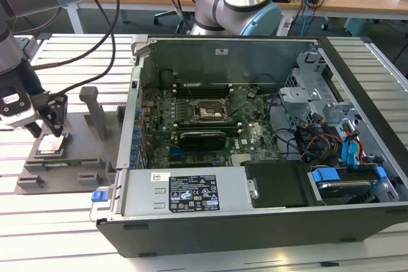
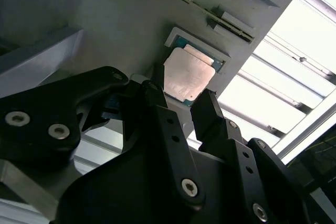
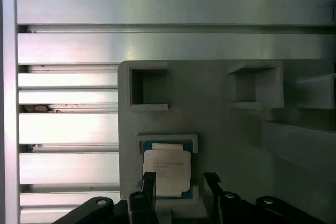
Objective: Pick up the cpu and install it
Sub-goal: 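Pick up the cpu and move it towards the insertion slot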
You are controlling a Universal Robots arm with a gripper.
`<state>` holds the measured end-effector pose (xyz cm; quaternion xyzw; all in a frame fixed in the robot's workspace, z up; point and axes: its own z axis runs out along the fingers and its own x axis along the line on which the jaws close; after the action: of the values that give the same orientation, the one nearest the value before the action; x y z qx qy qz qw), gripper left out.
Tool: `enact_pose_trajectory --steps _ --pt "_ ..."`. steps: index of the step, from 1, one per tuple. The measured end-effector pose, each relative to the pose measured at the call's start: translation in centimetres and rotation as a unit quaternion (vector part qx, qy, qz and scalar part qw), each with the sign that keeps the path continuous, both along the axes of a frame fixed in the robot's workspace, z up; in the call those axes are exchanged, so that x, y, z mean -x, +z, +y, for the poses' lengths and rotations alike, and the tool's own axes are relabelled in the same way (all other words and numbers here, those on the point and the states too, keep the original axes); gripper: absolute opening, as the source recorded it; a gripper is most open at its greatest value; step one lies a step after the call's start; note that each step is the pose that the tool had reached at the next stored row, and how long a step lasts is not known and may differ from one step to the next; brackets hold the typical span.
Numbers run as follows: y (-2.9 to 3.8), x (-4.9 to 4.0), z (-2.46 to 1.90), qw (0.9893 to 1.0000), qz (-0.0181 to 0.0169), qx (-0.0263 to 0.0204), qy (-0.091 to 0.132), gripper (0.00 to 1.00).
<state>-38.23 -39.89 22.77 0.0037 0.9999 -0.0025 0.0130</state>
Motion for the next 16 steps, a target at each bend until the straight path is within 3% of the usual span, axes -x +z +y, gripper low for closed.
enact_pose_trajectory --steps 16 --pt "-0.53 0.0 0.0 1.0 0.0 0.0 0.0 0.48"
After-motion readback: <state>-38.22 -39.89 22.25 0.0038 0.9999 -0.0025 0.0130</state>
